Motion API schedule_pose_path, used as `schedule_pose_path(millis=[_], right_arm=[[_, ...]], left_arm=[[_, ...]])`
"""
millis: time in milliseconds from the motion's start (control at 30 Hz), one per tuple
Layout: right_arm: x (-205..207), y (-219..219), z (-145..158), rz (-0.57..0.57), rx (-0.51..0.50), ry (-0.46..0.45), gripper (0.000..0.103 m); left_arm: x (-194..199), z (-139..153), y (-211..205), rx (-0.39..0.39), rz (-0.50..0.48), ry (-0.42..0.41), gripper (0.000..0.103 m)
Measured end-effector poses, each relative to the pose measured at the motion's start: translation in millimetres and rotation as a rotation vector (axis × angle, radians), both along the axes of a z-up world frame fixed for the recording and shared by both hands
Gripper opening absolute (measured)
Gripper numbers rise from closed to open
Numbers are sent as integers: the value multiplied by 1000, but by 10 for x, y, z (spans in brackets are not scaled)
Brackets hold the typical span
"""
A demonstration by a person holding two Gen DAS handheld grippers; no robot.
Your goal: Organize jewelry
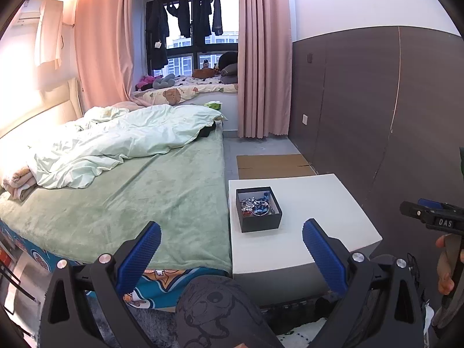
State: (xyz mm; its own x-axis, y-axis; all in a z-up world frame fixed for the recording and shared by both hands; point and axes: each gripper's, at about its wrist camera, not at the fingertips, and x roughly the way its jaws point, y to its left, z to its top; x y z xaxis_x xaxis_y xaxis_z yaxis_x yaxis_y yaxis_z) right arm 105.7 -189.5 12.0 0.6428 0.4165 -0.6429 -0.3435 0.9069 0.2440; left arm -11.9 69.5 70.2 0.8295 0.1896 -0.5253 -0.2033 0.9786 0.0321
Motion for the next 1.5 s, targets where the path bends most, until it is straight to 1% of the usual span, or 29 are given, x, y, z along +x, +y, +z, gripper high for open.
schedule_pose_path(millis=[67, 233, 433, 567, 767, 1100, 1367, 1500], right_arm=[[-33, 25, -7, 4, -1, 3, 98], [-163, 90, -11, 26, -30, -20, 98], [-317, 56, -46, 17, -6, -14, 98], [-377, 20, -71, 3, -1, -13, 98], [-351, -6, -92, -2, 14, 7, 98], [-369, -6, -83, -5, 6, -3, 98], [-370, -26, -151, -20, 22, 32, 98], [-388, -32, -150, -28, 26, 31, 98]], left_arm=[[-41, 0, 1, 7, 3, -1, 95], [-157, -10, 4, -5, 15, -8, 95], [-238, -18, -19, -4, 11, -9, 95], [-270, -29, -53, 17, 4, -4, 95], [-276, -26, -81, 15, 0, -11, 95], [-295, -39, -114, 23, 3, -13, 95], [-297, -47, -134, 28, -2, -7, 95], [-297, -48, -115, 28, 2, -14, 95]])
